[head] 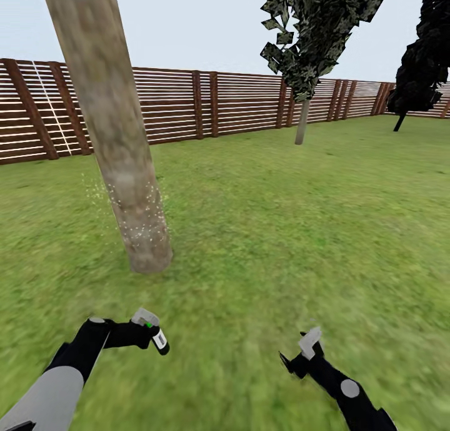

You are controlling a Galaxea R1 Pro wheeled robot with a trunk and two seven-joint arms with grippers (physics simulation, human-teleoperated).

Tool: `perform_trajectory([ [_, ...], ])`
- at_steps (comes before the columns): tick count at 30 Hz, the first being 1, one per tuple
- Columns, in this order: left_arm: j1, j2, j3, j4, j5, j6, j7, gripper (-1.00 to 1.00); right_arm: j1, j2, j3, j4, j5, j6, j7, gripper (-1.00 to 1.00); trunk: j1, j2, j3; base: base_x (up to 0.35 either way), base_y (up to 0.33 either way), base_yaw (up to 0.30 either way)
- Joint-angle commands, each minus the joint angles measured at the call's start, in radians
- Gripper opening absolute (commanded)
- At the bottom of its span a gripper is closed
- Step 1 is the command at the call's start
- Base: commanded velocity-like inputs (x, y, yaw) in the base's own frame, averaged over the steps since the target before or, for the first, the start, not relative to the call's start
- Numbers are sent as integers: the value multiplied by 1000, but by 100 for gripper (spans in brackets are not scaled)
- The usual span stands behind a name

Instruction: In the garden, pick up the pesticide atomizer on the floor and spray pesticide onto both trees until each tree trunk is fully covered.

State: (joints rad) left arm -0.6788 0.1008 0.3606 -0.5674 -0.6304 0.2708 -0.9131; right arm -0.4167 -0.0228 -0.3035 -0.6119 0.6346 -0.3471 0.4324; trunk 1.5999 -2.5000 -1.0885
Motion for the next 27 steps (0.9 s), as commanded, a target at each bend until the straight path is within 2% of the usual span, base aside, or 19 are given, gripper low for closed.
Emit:
perform_trajectory([
  [1,1,0,0,0,1,0,-1,-100,-44,-1,0,-10,10,19,59,100,0,0,0,0,0,0],
  [5,-22,7,-22,-23,-21,22,-23,-100,-63,22,21,-30,2,35,71,100,0,0,0,0,0,0],
  [11,-51,1,-42,-57,-50,24,-32,-100,-86,56,24,3,3,26,69,100,0,0,0,0,0,0],
  [17,-51,-18,-75,-58,-85,17,-46,-100,-99,86,55,32,1,31,95,100,0,0,0,0,0,0],
  [18,-51,-30,-311,-59,-178,15,-94,-100,-123,87,254,31,1,32,142,100,0,0,0,0,0,0],
  [20,-52,-37,-325,-63,-182,14,-161,-100,-136,88,263,22,2,32,274,100,0,0,0,0,0,0],
  [21,-53,-39,-330,-65,-183,13,-178,-100,-148,90,265,20,2,32,321,100,0,0,0,0,0,0],
  [22,-53,-39,-351,-67,-184,12,-191,-100,-162,91,266,21,3,32,347,100,0,0,0,0,0,0],
  [23,-53,-38,-418,-70,-183,12,-207,-100,-172,91,272,21,3,31,371,100,0,0,0,0,0,0],
  [24,-53,-37,-473,-72,-181,12,-215,-100,-181,92,287,20,4,31,403,-100,0,0,0,0,0,0],
  [25,-53,-36,-492,-73,-179,12,-219,-100,-187,90,293,19,4,31,428,-100,0,0,0,0,0,0],
  [27,-53,-37,-502,-75,-178,5,-225,-100,-190,88,297,19,5,31,440,-100,0,0,0,0,0,0],
])
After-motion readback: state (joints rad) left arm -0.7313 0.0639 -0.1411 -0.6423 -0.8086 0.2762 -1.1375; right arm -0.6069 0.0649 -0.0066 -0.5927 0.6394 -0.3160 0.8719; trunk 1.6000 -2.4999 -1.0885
